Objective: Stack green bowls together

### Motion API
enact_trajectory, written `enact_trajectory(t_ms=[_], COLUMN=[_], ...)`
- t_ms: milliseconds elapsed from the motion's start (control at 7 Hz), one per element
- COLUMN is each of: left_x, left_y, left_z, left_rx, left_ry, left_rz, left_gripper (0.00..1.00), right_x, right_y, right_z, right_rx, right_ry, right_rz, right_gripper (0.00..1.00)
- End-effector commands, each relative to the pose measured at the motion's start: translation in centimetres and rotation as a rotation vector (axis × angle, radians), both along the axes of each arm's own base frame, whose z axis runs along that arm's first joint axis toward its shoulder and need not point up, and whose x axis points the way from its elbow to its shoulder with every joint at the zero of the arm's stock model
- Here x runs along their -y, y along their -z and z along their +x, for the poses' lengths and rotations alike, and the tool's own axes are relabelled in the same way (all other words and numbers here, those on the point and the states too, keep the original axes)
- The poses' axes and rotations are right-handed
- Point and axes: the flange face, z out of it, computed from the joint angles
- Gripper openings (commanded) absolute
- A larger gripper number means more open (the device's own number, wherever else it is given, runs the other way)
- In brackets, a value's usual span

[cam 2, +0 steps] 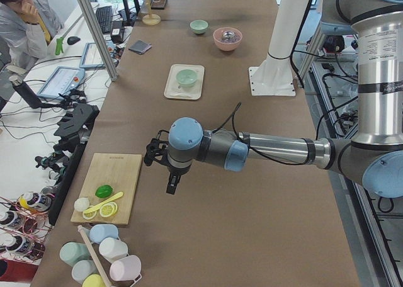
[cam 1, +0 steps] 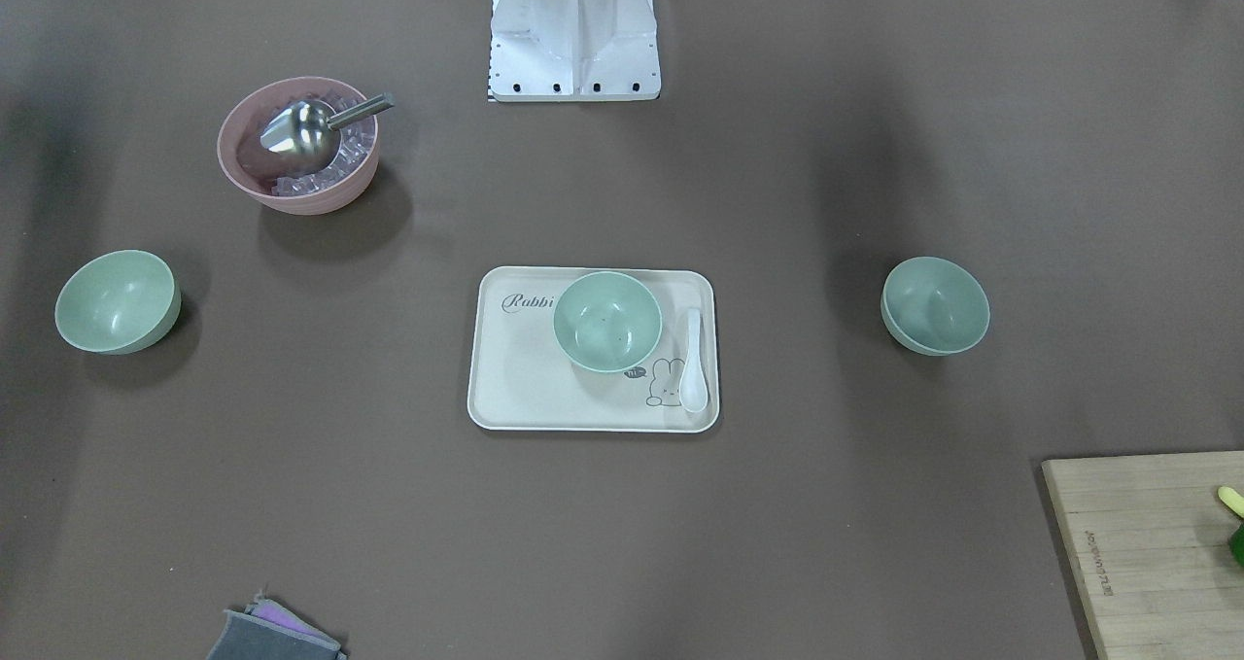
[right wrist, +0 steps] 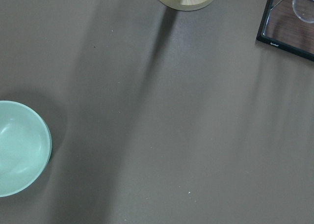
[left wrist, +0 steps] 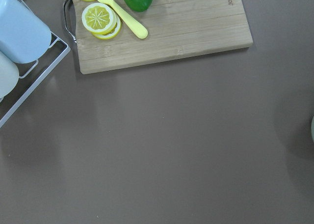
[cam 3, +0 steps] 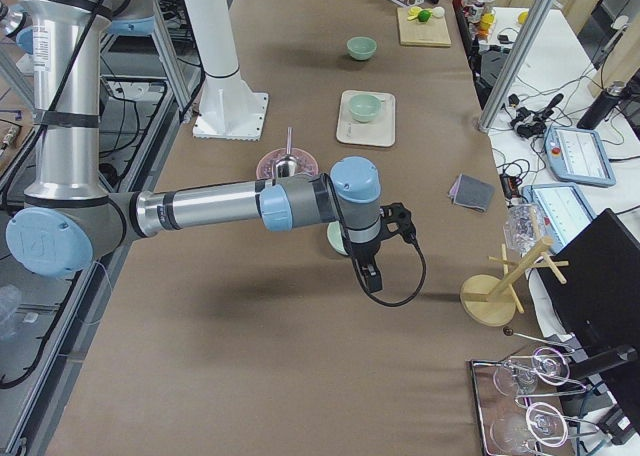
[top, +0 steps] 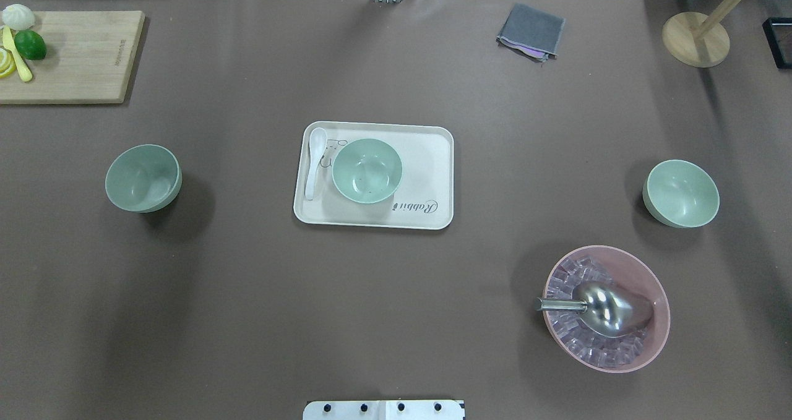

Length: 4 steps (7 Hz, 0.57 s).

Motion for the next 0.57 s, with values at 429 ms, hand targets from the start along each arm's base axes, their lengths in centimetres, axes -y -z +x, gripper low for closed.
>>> enact_trajectory(t_ms=[429], left_x=[-1.15], left_y=[-1.72], left_z=[0.24], left_rx=[0.002], left_ry=[-0.011], left_rz=[0.075], left_gripper=[0.99], right_x=[0.3], right_y=[-3.66], right_z=[-0.12], right_rx=[0.021], right_ry=[-0.041], right_rz=[0.041], right_gripper=[1.0])
